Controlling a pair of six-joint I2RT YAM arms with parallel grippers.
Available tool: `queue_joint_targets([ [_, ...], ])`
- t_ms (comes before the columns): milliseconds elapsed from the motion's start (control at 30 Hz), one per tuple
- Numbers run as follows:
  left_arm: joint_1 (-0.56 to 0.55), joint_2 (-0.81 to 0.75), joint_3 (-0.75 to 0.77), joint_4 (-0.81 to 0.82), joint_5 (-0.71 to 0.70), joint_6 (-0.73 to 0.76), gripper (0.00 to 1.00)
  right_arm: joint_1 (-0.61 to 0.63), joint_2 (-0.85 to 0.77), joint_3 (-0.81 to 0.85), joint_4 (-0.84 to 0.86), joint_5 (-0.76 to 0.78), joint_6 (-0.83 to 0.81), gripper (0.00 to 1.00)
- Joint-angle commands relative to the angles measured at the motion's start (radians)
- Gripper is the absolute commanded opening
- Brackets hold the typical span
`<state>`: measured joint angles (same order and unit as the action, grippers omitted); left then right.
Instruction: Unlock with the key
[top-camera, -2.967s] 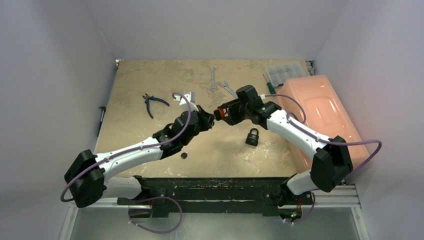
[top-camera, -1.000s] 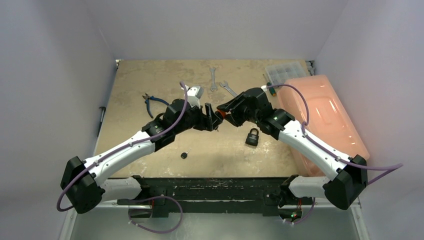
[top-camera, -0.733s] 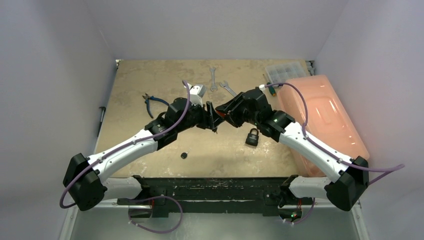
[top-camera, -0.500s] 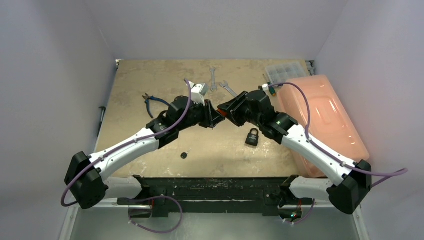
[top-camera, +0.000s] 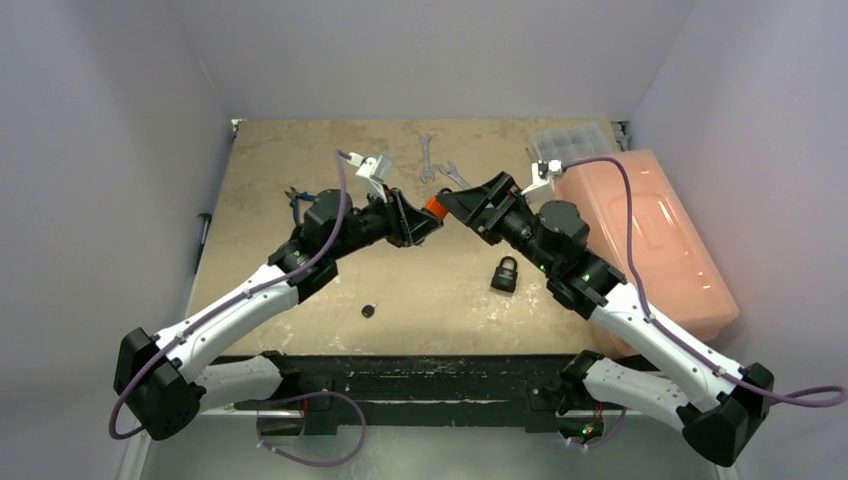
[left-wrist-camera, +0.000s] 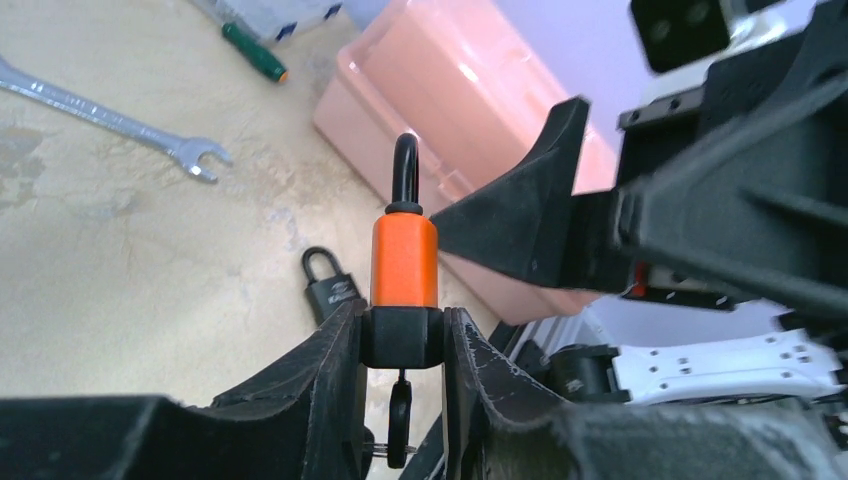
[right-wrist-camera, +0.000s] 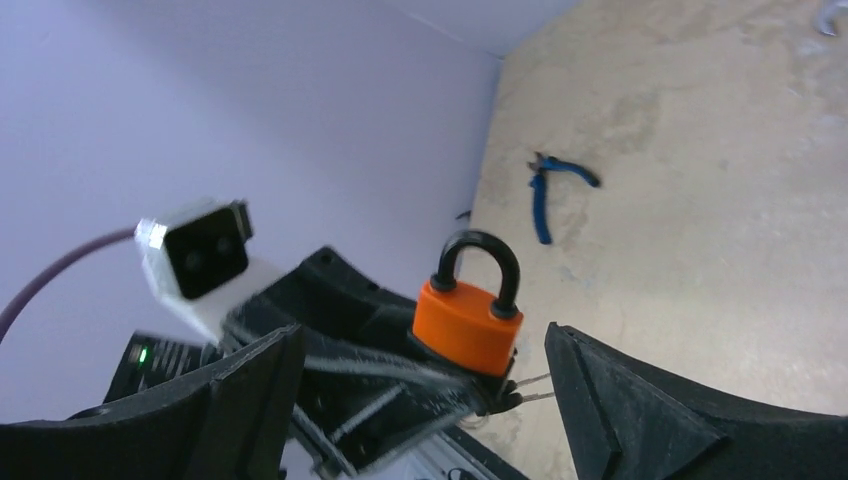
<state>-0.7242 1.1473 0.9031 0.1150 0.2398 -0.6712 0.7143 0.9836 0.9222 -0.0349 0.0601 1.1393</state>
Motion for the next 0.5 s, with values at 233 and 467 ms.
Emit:
queue_joint_targets([
  [233,0.072,-0.112,0.033,0.268,0.227,-0.192,0.0,-0.029,-0.127,-0.215,0.586,-0.321,-0.192,0.98],
  [467,0.072,-0.134,0.055,0.328,0.332,-0.236,0.0,-0.029,-0.134,-0.176,0.689,-0.421,-0.248,0.92],
])
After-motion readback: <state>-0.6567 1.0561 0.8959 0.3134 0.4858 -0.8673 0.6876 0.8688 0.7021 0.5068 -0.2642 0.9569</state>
